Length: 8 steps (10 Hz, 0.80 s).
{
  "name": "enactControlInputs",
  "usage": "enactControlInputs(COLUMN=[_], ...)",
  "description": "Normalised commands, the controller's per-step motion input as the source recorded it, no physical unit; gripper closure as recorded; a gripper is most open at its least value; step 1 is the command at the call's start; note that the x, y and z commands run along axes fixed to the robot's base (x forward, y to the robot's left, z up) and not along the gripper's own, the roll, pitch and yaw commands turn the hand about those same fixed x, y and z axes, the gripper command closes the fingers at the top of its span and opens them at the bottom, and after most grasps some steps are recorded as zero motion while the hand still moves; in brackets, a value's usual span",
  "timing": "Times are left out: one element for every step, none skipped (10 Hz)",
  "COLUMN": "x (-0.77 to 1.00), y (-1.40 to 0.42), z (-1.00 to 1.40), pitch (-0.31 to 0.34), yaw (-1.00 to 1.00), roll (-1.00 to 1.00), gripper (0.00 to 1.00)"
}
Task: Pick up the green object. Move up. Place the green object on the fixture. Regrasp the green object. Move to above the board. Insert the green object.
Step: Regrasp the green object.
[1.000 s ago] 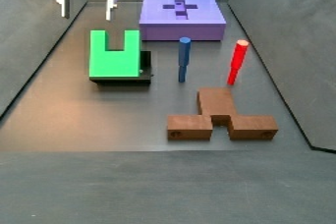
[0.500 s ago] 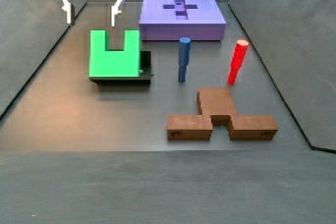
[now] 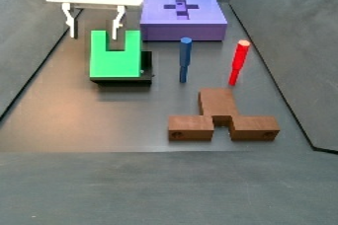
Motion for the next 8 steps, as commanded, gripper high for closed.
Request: enactControlInputs(x=[-0.01,0.0,0.0,0.0,0.01,0.05,0.17,0.1], y=[0.01,0.0,0.0,0.0,0.0,0.0,0.0,0.0], z=[-0.2,-0.18,-0.31,-0.23,-0.12,-0.05,0.11,0.06], pitch=[0.0,0.02,0.023,0.029,0.103,0.131,0.263,0.151], yaw=[0.0,0.11,0.21,0.23,0.17,0.0,0.0,0.0], roll=[0.09,0.37,0.57,0.61,0.64,0.37,0.25,0.09], gripper=[0.0,0.0,0.0,0.0,0.0,0.0,0.0,0.0])
